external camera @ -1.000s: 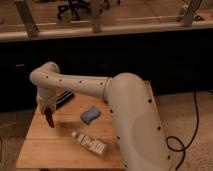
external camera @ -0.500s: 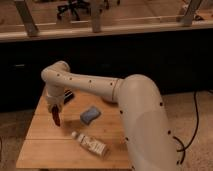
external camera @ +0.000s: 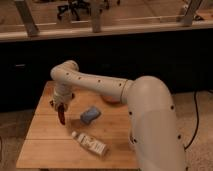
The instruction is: Place the pepper on the white sponge
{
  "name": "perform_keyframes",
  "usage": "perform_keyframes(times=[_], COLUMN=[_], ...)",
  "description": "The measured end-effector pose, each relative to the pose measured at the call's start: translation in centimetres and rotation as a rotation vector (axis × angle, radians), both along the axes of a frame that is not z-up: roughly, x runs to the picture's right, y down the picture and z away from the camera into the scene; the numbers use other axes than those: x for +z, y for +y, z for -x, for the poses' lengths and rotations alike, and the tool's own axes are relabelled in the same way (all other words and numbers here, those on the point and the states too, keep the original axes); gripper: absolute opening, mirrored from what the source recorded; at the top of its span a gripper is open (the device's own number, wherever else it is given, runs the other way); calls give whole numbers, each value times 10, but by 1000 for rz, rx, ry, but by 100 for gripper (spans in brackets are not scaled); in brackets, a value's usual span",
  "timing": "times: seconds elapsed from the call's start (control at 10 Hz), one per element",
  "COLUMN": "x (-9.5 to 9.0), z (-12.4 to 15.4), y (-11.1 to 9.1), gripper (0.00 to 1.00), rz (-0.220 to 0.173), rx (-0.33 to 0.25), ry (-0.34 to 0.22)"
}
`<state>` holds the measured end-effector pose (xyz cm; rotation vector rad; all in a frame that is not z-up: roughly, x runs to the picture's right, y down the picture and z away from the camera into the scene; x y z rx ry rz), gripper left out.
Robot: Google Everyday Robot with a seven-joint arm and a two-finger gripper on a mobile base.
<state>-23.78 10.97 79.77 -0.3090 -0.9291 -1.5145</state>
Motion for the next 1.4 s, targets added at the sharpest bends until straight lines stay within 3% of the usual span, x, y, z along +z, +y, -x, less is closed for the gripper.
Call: perform_keyframes(times=[0.7,1.4], x=[14,31], z=[-71,-100], y=[-2,-6], gripper=[4,4], rz=[36,53], rx=[103,169], ry=[27,51])
